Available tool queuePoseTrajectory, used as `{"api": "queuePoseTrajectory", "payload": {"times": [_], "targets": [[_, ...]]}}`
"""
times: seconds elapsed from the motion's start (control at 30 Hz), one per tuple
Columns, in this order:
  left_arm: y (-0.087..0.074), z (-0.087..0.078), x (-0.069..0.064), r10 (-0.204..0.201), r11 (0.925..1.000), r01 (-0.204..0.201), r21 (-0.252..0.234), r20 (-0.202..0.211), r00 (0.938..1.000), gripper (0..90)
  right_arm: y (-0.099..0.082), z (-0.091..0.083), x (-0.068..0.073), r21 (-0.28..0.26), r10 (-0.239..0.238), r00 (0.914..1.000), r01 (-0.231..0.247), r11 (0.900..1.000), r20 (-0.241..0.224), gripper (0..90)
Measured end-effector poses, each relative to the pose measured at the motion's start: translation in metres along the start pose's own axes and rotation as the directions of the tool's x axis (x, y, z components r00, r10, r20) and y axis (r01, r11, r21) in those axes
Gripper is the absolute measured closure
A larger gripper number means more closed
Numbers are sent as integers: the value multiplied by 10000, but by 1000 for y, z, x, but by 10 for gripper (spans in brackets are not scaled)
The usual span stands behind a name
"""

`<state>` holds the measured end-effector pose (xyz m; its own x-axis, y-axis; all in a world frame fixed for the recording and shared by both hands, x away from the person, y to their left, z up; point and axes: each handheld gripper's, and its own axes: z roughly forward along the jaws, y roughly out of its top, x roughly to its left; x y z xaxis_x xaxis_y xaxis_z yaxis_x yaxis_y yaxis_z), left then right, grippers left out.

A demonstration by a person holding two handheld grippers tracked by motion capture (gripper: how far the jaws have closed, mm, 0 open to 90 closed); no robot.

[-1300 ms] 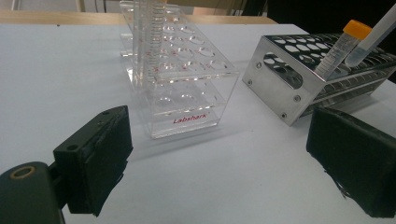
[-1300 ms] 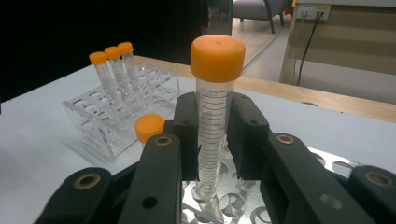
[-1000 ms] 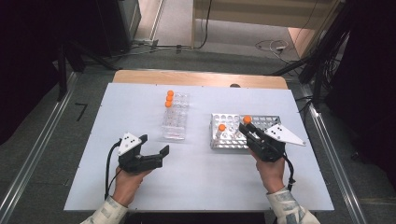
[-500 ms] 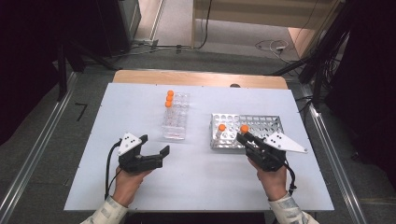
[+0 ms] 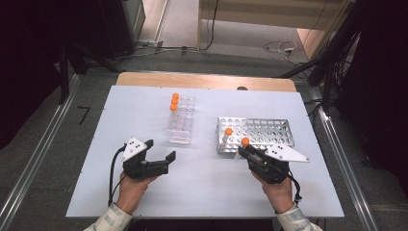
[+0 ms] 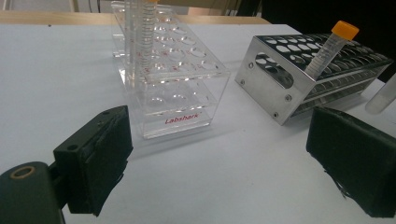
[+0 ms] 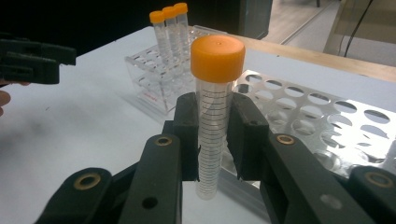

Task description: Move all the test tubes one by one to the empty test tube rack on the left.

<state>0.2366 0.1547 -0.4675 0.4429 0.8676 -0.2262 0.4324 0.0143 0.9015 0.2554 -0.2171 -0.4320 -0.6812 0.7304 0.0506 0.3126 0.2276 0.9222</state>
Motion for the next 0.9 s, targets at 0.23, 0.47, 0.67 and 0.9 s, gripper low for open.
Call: {"api": "queuePoseTrajectory", "payload": {"times": [0.23,0.47,0.67,0.9], "targets": [[0,1,-2,75,10000,-75,49,82,9999,69,-4,8,10,276,-121,9995,130,9995,-306,724],[-1,0,-7,152,9999,-154,65,273,9995,79,-8,16,21,556,-331,9970,370,9978,-695,724],[2,-2,-18,246,9997,-245,-28,760,9968,105,-8,21,30,604,-453,9949,508,9969,-900,724],[5,-5,-35,589,9983,-581,-95,1324,9894,118,-8,26,38,634,-539,9924,611,9961,-1108,724]]}}
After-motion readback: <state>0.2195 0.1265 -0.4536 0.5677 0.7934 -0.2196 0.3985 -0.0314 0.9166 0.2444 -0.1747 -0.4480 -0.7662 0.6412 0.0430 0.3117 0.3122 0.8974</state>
